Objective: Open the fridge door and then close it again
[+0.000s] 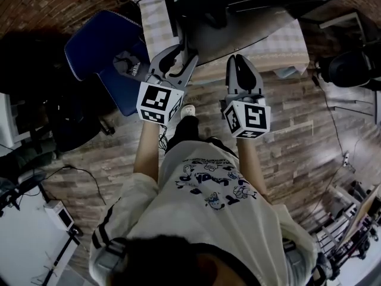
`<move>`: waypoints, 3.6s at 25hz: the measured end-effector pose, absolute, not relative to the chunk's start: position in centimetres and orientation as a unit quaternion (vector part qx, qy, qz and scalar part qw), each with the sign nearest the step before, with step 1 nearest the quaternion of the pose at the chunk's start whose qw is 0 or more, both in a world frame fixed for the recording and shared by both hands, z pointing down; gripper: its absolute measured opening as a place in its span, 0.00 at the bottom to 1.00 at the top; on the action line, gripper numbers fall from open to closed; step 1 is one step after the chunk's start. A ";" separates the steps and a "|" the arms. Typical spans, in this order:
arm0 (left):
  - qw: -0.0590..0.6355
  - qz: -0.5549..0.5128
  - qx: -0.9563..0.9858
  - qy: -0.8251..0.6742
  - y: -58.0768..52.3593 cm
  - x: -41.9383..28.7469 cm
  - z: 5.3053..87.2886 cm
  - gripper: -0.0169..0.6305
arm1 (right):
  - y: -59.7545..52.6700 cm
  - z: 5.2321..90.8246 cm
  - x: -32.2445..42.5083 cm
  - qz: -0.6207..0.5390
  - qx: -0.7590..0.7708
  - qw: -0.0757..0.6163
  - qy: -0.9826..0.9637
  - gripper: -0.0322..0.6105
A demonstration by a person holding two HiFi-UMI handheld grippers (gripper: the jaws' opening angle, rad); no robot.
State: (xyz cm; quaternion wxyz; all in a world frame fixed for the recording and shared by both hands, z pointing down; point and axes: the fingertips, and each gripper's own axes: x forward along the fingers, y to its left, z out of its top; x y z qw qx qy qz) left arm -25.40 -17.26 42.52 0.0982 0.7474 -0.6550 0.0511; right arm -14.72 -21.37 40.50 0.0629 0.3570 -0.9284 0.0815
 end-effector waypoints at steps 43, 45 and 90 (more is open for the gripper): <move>0.087 0.064 0.766 -0.633 -9.4 0.4 42.1 0.24 | -9.4 38.2 4.4 0.061 0.296 0.057 -0.952 0.19; 0.086 0.066 0.771 -0.627 -9.5 1.6 42.2 0.23 | -9.2 38.3 5.0 0.061 0.294 0.059 -0.952 0.21; 0.065 0.096 0.884 -0.452 -17.0 22.9 42.1 0.21 | -18.4 38.0 23.2 0.047 0.441 0.067 -0.894 0.24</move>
